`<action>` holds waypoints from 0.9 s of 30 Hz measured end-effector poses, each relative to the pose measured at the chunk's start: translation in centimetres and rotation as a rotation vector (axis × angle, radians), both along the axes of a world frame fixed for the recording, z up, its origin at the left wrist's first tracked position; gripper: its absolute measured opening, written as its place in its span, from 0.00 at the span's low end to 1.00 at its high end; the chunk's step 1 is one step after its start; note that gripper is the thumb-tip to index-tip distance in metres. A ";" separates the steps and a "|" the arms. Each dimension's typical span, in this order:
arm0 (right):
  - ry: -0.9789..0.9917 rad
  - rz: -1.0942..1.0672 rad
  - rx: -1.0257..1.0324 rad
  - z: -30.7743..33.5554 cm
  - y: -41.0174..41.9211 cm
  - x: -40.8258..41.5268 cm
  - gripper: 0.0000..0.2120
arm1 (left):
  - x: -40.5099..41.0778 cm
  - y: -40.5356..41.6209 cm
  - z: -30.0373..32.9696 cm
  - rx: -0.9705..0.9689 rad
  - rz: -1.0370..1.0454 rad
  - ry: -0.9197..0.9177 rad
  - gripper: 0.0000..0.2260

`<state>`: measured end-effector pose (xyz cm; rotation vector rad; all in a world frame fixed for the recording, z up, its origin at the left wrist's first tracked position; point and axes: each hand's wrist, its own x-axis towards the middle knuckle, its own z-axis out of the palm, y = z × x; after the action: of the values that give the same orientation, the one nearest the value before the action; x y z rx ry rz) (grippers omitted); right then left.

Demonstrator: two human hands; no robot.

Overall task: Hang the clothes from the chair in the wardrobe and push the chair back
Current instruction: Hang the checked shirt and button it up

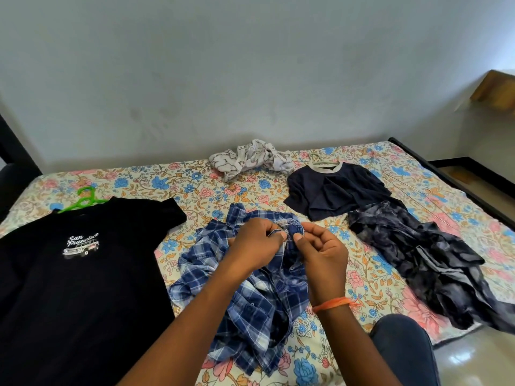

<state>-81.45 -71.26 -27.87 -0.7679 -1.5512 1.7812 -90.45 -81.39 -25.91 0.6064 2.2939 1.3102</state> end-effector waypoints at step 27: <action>0.063 -0.154 0.238 0.4 -0.7 0.2 0.19 | 4.4 1.0 -1.0 0.121 0.300 0.595 0.04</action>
<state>-81.22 -72.01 -27.43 -0.6888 -1.5821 1.4655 -86.04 -80.43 -26.88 0.8017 2.8870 1.5768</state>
